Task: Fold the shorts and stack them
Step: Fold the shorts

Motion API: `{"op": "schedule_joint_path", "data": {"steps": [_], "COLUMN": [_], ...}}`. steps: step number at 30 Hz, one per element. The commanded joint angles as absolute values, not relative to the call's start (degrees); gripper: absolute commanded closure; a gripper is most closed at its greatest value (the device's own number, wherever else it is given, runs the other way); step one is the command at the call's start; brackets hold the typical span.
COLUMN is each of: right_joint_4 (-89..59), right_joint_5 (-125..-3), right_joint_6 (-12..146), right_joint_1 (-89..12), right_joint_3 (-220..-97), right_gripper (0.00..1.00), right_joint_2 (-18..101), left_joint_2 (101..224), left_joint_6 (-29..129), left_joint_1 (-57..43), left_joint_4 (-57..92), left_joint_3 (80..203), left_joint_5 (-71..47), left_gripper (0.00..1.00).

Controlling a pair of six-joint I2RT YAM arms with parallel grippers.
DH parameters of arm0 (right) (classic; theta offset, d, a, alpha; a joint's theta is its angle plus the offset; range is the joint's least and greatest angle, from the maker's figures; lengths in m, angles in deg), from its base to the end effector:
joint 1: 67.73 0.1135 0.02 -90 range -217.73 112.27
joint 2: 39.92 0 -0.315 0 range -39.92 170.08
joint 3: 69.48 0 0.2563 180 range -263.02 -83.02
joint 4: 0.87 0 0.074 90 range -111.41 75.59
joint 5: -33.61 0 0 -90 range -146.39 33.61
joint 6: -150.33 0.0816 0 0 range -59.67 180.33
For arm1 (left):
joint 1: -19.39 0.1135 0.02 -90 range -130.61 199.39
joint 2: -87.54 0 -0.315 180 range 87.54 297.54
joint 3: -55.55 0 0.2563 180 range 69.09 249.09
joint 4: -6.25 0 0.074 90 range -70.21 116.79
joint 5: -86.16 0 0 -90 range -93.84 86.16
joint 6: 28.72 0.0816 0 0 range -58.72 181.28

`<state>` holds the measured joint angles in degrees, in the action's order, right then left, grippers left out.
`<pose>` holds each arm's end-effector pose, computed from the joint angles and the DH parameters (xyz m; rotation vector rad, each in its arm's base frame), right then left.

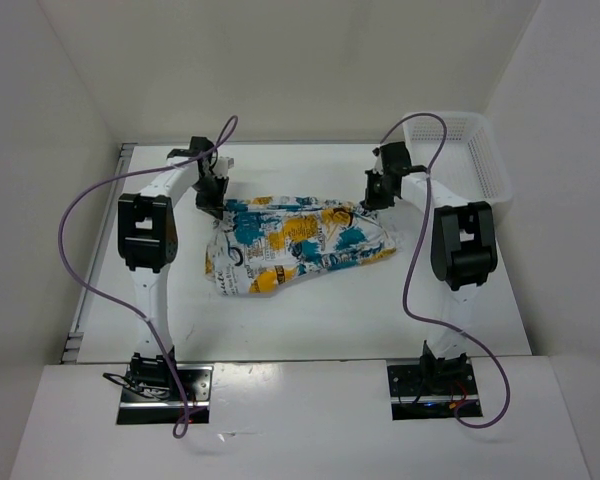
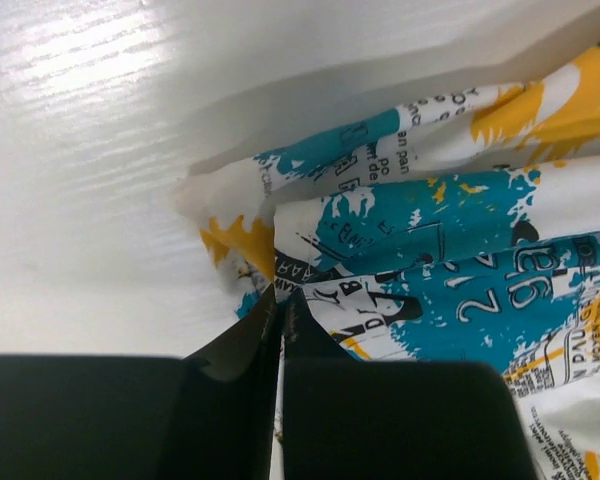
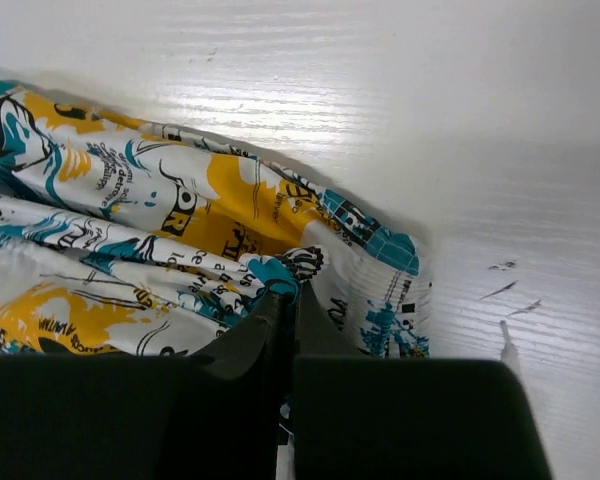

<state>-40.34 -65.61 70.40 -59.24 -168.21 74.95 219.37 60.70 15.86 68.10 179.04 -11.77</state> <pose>0.4787 0.0847 0.2005 -0.0285 2.5558 0.3308 0.5344 -0.0442 0.1654 0.1057 2.7919 -0.2110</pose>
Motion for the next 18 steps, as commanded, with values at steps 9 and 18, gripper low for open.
{"op": "schedule_joint_path", "data": {"steps": [9,18], "right_joint_4": [-37.9,-38.5], "right_joint_5": [-50.6,-56.1], "right_joint_6": [71.9,71.1], "right_joint_1": [-62.0,-62.0], "right_joint_3": [-175.7,-169.5], "right_gripper": [1.00,0.05], "right_joint_2": [69.8,65.9], "left_joint_2": [213.3,211.9], "left_joint_6": [61.3,61.3], "left_joint_1": [15.5,12.3], "left_joint_4": [67.8,68.9], "left_joint_3": [179.2,181.3], "left_joint_5": [-3.5,-5.2], "left_gripper": [0.98,0.48]}}
